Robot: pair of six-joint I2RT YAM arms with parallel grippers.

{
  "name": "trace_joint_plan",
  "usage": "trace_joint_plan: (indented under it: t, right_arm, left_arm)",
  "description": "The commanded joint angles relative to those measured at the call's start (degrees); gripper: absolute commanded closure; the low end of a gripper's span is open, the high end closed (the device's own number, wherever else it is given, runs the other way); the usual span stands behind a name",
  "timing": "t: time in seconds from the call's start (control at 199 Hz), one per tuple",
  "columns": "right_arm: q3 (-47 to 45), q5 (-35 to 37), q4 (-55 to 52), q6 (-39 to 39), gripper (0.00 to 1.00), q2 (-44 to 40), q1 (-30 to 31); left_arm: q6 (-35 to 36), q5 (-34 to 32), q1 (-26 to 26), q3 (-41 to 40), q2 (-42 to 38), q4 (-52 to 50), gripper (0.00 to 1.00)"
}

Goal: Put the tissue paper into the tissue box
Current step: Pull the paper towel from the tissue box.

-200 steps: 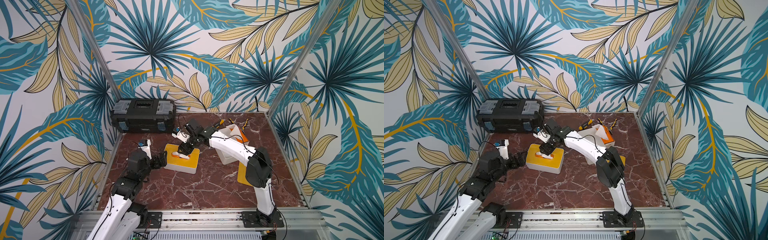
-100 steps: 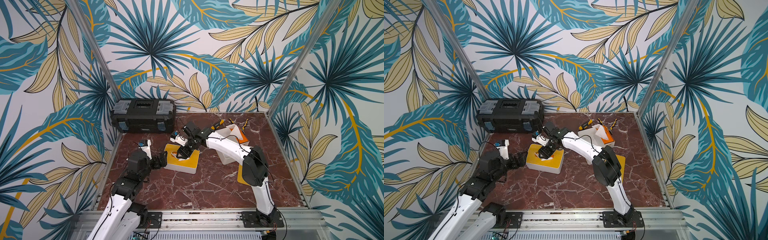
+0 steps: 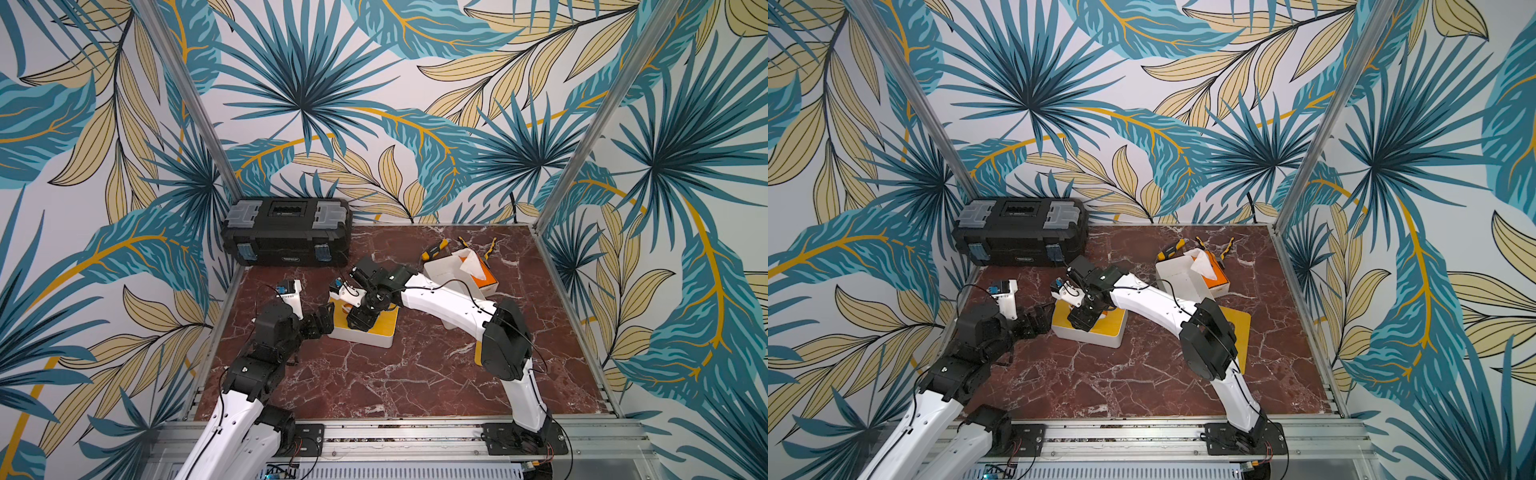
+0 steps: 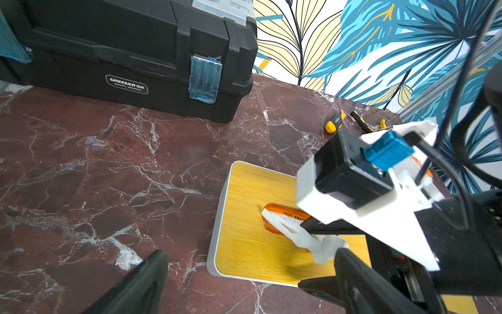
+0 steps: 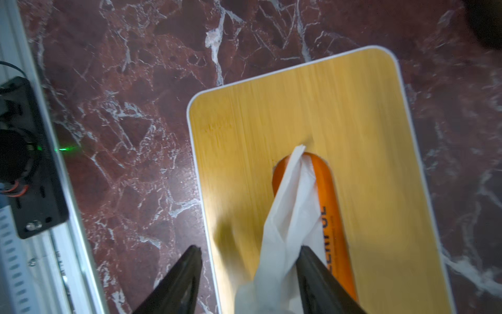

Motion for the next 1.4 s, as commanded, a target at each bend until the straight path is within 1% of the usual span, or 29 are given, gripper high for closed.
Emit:
trace_joint_plan:
  t: [0.0,0.08,0.135,0.301,0.396,0.602,0.712,0.803,1.003,1.064,1.194,1.4]
  right_arm:
    - [1.4,10.2,-0.1,-1.0,0.43,0.4,-0.1]
    - [1.4,11.2,1.0,-0.8,0.50,0.3,-0.2]
    - [1.4,10.7,1.4,-0.9,0.52,0.3,-0.1]
    - [1.4,6.2,1.4,-0.9,0.52,0.4,-0.1]
    - [1.5,5.2,1.2,-1.0,0.52,0.7,0.1]
    - [1.7,4.4,-0.2,-1.5,0.60,1.5,0.3]
    - [1.7,4.5,-0.3,-1.7,0.68,1.5,0.4]
    - [1.8,5.0,-0.2,-1.8,0.79,1.2,0.5]
    - [1.7,5.6,0.9,-1.8,0.95,-0.1,0.6]
    - [1.6,5.7,1.2,-1.8,0.99,-0.7,0.6]
    - [0.8,5.9,2.2,-1.8,1.00,-2.3,0.5]
    - [-3.4,5.9,6.3,-2.4,1.00,-6.0,0.6]
  left_arm:
    - [0.3,-0.4,0.5,-1.5,-1.2,1.1,0.00]
    - [0.3,-0.4,0.5,-1.7,-1.2,1.1,0.00]
    - [0.4,-0.5,0.5,-1.8,-1.3,1.1,0.00]
    - [0.5,-0.5,0.5,-2.0,-1.3,1.1,0.00]
    - [0.4,-0.5,0.5,-2.1,-1.3,1.2,0.00]
    - [0.5,-0.7,0.5,-2.2,-1.4,1.1,0.00]
    - [0.4,-0.6,0.5,-2.4,-1.4,1.2,0.00]
    - [0.3,-0.9,0.5,-2.5,-1.6,1.1,0.00]
    - [0.1,-1.7,0.5,-2.6,-2.5,1.2,0.00]
    - [0.1,-2.0,0.5,-2.6,-2.7,1.2,0.00]
    - [0.0,-2.6,0.5,-2.7,-3.1,1.3,0.00]
    - [-0.2,-3.0,0.5,-3.0,-3.2,1.8,0.00]
